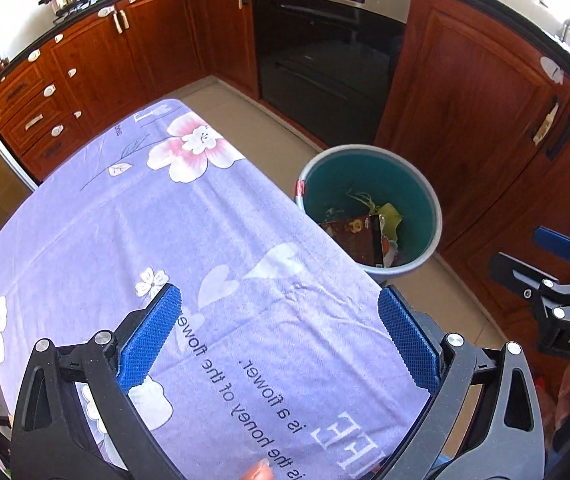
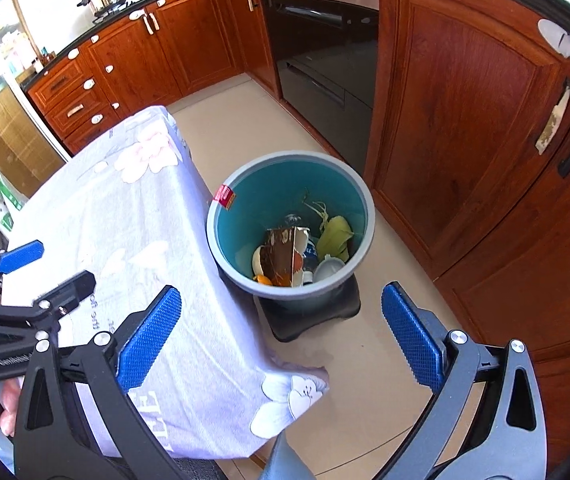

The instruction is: Collect trash

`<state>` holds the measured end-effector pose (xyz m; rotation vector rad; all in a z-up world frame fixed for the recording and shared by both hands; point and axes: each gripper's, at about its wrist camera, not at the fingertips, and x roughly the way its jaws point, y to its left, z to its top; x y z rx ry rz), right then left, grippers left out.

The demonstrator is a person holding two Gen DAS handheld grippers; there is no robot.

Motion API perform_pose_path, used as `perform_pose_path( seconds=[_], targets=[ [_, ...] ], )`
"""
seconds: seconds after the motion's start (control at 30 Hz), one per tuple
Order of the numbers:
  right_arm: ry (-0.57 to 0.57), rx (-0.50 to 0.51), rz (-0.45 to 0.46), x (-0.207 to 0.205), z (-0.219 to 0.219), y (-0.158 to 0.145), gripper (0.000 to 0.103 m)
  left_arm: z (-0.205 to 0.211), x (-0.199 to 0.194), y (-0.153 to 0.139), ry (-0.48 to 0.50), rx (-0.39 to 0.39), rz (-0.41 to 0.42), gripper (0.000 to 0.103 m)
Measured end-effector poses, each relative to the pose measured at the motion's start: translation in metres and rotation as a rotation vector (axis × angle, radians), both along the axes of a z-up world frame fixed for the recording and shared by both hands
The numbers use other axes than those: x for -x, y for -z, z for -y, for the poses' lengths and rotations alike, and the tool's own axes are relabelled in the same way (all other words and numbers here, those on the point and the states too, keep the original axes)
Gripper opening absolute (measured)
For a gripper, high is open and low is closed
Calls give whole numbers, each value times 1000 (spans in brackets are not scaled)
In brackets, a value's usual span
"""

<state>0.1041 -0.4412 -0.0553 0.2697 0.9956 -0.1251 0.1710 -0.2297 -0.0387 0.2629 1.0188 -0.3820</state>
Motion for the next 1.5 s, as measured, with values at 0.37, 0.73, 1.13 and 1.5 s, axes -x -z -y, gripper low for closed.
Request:
perform_pose_path(
  seconds=[0.37, 0.73, 1.13, 1.5],
  targets=[
    [-11, 15, -42, 13, -22, 10, 96, -30, 18, 3, -30, 46, -31, 99],
    [-39, 95, -46, 11, -47, 2, 96, -43, 27, -2, -37, 81, -13, 99],
    [-67, 99, -56, 8, -58, 5, 96, -51, 33, -2, -41, 92, 1, 99],
    [-56, 83, -58, 7, -54, 8, 96, -48, 35, -1, -32, 81, 1, 99]
  ],
)
